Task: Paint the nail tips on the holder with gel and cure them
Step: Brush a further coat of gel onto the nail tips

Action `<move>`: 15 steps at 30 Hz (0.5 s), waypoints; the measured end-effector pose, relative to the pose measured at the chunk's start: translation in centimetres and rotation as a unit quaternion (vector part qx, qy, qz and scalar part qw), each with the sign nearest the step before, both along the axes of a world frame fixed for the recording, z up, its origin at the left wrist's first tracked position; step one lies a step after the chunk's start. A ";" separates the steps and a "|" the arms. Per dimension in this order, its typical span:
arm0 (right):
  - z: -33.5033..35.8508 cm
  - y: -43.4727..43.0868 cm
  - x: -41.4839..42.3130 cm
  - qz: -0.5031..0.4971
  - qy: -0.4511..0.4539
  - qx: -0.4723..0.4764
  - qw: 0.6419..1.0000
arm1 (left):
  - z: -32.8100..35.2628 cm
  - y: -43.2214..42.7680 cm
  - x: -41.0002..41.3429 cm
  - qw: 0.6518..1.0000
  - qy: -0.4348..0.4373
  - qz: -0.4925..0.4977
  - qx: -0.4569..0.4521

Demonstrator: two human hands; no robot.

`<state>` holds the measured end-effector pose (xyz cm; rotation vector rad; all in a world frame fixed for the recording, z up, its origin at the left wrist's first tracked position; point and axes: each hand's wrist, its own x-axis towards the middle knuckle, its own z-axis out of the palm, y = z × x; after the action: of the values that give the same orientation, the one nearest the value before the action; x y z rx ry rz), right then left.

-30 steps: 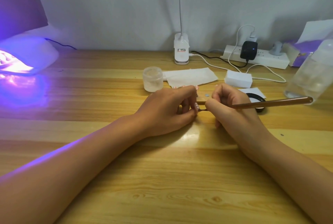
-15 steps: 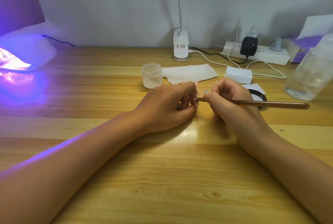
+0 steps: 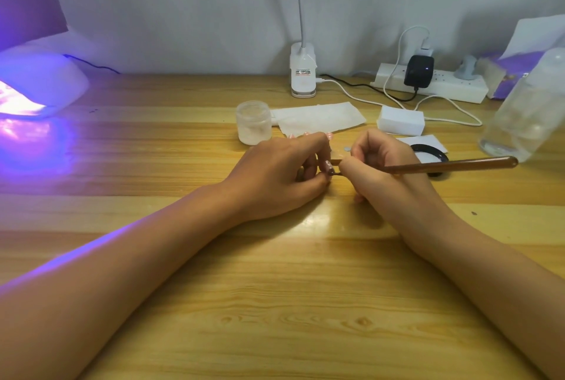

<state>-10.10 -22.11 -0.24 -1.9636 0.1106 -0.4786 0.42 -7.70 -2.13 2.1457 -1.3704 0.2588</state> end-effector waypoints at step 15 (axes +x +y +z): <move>-0.3 -0.1 0.1 0.010 0.003 0.015 1.000 | 0.1 0.1 0.0 1.000 0.013 -0.004 -0.003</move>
<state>-10.00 -22.26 -0.59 -1.9362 0.1023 -0.4558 0.40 -7.62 -2.02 2.1310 -1.3600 0.2310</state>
